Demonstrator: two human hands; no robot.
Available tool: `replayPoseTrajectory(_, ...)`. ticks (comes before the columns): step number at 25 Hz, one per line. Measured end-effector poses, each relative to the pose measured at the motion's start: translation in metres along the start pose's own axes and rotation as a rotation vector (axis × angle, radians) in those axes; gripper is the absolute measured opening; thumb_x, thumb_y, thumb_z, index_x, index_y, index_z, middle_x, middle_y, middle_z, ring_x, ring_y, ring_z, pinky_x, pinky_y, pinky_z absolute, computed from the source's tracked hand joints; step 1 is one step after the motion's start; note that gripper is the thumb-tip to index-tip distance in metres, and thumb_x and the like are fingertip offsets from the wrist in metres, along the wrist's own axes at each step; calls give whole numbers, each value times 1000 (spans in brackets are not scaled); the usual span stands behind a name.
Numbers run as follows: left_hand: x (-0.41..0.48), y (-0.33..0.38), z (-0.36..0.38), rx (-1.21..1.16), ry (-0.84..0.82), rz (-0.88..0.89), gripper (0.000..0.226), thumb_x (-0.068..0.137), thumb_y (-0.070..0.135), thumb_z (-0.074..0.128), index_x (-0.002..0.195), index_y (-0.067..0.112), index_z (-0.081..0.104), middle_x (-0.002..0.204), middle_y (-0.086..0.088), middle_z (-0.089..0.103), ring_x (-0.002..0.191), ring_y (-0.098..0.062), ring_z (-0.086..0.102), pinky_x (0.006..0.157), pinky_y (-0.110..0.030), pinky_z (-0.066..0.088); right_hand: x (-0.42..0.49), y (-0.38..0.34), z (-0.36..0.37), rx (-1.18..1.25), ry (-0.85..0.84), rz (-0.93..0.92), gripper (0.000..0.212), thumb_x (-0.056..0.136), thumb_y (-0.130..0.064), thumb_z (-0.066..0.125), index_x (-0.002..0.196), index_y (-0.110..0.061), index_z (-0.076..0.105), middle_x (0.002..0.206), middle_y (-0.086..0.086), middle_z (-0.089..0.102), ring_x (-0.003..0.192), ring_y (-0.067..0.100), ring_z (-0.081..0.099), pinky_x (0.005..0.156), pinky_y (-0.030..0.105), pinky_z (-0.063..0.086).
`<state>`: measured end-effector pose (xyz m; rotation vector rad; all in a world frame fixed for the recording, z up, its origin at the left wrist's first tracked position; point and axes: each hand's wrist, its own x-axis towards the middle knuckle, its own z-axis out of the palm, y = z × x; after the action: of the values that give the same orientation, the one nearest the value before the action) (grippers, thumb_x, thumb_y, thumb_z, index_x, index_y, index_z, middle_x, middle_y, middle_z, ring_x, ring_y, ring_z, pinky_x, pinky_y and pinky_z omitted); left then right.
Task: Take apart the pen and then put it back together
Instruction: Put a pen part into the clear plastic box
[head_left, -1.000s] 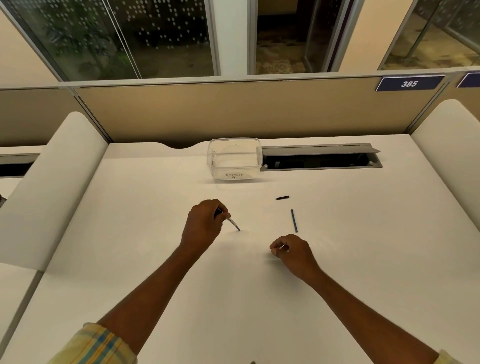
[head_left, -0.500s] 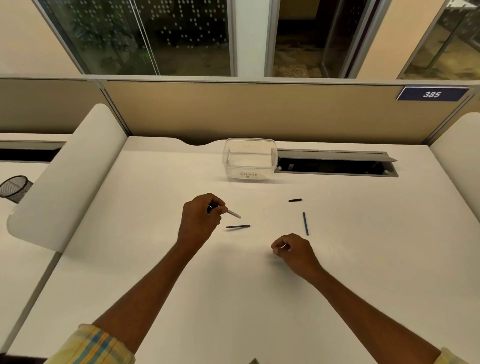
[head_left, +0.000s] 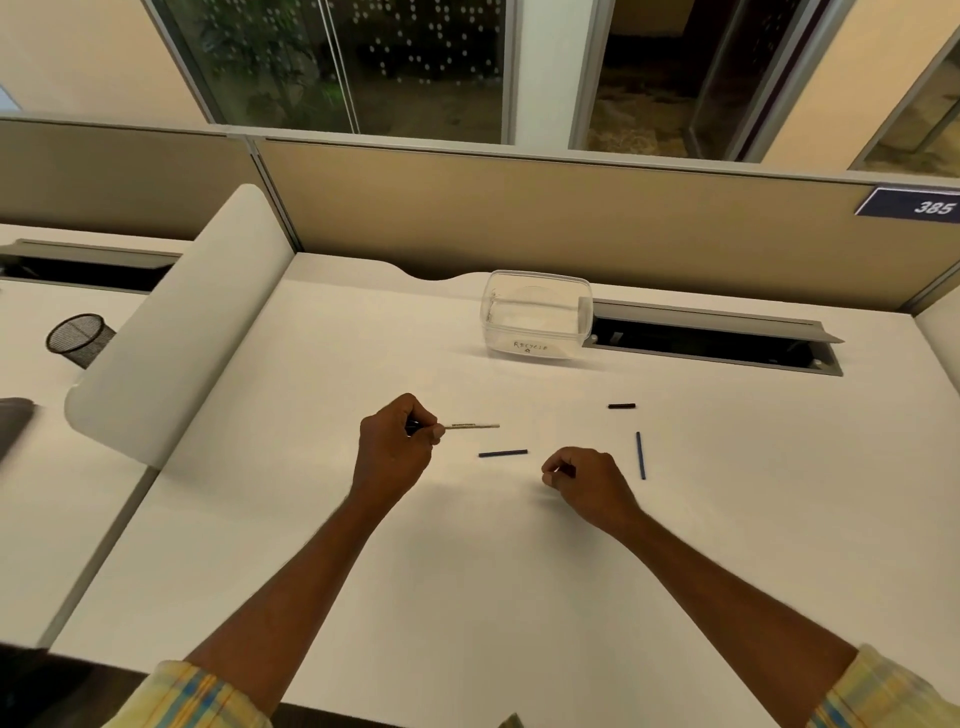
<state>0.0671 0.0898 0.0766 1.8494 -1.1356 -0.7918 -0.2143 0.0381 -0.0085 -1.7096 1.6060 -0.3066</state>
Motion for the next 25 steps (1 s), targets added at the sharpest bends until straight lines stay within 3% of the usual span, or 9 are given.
replayPoseTrajectory(4, -1, -13, -2, 42, 31, -34, 21, 89, 10, 77, 78, 21, 63, 78, 1, 75, 77, -14, 66, 72, -37, 52, 22, -20, 5, -137, 10, -32, 7, 92, -39, 74, 90, -32, 76, 79, -11, 72, 81, 15, 70, 75, 34, 57)
replayPoseTrajectory(6, -1, -18, -2, 53, 26, -52, 18, 91, 13, 73, 81, 23, 62, 78, 2, 75, 79, -20, 67, 73, -41, 55, 32, -26, 9, -263, 52, -77, 12, 96, -39, 68, 99, -34, 78, 88, -9, 76, 90, 20, 71, 77, 33, 54)
replayPoseTrajectory(11, 4, -34, -3, 73, -21, -22, 17, 102, 16, 61, 95, 30, 65, 76, 13, 75, 80, -12, 69, 73, -33, 52, 53, -25, 23, -447, 35, -177, 24, 100, -42, 62, 120, -37, 74, 112, -3, 78, 113, 23, 68, 90, 36, 51)
replayPoseTrajectory(14, 10, -45, -2, 70, -42, -9, 22, 106, 14, 58, 105, 30, 73, 76, 11, 73, 82, -10, 66, 73, -26, 48, 61, -27, 27, -536, 5, -230, 25, 101, -42, 59, 120, -36, 73, 111, 0, 78, 109, 27, 70, 86, 36, 50)
replayPoseTrajectory(20, 22, -53, 3, 69, -48, -47, 22, 106, 13, 58, 104, 23, 78, 74, 4, 72, 83, -20, 68, 72, -24, 47, 70, -35, 33, -678, -68, -357, 22, 101, -37, 53, 109, -28, 72, 94, 2, 76, 91, 32, 71, 74, 36, 51)
replayPoseTrajectory(25, 30, -55, 9, 23, -59, -68, 22, 105, 12, 58, 102, 24, 77, 72, 4, 69, 73, -12, 62, 71, -25, 47, 75, -36, 34, -761, -64, -436, 25, 104, -32, 47, 100, -23, 69, 87, 3, 76, 79, 33, 71, 65, 36, 50)
